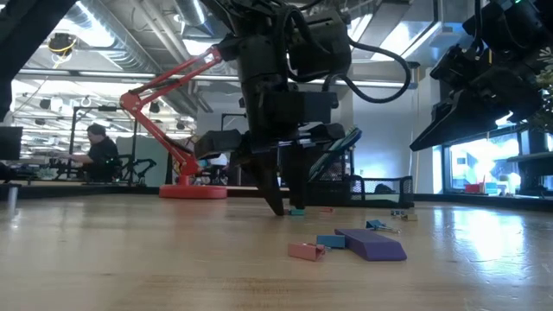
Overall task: Pick and place office supplies into organizer
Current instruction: Put the blue binder clip into the black desk organizer
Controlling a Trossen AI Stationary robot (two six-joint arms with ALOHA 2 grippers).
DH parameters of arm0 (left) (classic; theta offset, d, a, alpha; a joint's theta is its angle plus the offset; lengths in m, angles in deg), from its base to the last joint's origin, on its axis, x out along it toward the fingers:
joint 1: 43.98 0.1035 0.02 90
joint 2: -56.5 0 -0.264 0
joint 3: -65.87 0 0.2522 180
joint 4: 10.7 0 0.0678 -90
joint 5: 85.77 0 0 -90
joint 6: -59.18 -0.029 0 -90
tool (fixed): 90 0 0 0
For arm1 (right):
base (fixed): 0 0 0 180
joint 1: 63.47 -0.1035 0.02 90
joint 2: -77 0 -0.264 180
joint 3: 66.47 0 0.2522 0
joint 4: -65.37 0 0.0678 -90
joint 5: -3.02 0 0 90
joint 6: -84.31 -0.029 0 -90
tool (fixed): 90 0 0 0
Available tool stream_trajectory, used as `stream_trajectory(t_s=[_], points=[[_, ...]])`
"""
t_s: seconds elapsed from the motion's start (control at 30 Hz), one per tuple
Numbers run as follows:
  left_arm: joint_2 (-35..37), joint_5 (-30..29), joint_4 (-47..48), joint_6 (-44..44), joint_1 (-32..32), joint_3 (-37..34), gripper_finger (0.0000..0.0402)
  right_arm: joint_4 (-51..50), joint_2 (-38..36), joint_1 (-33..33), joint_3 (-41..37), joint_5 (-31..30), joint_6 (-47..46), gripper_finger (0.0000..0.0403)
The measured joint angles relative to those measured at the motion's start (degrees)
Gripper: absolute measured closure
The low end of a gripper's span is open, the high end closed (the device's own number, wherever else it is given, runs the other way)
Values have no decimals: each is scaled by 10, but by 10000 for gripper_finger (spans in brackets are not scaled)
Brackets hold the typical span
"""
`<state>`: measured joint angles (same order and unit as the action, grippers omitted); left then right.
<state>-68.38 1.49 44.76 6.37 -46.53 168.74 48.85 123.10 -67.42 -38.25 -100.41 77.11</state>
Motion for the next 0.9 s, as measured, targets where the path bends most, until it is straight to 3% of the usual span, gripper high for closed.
stream_trajectory(t_s=[0.77, 0.9], points=[[0, -9, -4, -23, -2, 0, 270, 0, 0, 0, 0, 0, -1, 140], [0, -34, -4, -26, -12, 0, 272, 0, 0, 0, 0, 0, -1, 140]])
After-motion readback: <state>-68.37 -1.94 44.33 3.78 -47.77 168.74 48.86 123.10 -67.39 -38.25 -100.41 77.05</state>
